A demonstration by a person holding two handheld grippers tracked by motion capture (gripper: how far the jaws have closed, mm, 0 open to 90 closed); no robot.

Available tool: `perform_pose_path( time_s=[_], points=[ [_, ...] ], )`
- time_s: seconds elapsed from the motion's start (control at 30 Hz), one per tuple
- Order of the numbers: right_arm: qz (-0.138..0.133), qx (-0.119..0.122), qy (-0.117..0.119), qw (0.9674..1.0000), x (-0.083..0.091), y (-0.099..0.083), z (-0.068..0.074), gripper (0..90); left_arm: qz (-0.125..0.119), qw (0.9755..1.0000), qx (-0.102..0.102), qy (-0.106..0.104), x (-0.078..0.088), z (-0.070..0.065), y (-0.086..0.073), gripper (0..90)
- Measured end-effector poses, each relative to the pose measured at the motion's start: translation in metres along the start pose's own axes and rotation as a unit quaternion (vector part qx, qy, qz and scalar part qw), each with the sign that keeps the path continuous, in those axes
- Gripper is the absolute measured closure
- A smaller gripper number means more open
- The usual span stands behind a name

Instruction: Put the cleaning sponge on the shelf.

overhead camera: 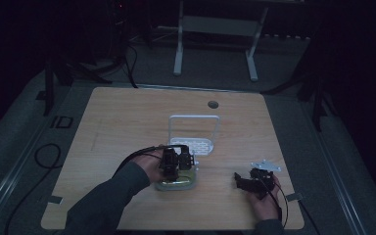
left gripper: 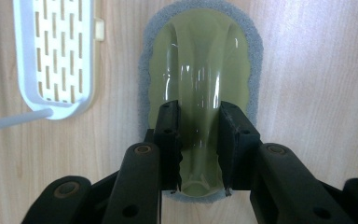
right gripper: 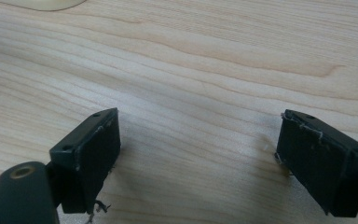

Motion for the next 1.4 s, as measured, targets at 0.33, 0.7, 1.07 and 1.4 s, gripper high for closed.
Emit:
perform_pose_path(
  time_s=[0.33, 0.7, 1.07, 1.4],
  points=[
    [0.0, 0.0, 0.0, 1.0, 0.0, 0.0, 0.0, 13.0, -0.014, 0.9998, -0.014, 0.002, -0.001, 0.004, 0.009, 71.5],
    [-0.001, 0.001, 0.0, 1.0, 0.0, 0.0, 0.0, 13.1, -0.021, 0.9996, -0.015, 0.009, 0.001, 0.015, 0.015, 71.5],
    [0.0, 0.001, 0.0, 1.0, 0.0, 0.0, 0.0, 13.1, -0.032, 0.9991, -0.02, 0.019, 0.005, 0.024, 0.023, 71.5],
    [0.0, 0.0, 0.0, 1.0, 0.0, 0.0, 0.0, 13.1, -0.033, 0.9989, -0.022, 0.025, 0.006, 0.037, 0.034, 71.5]
  ],
)
Point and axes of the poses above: each handheld gripper's, and its own axes: x roughly backward along the jaws, y roughly out of its top, z roughly to its left, the point moved 8 cm from there along -x, roughly forward along the jaws, and after that the axes turned 9 degrees about x, right-handed, at the moved point
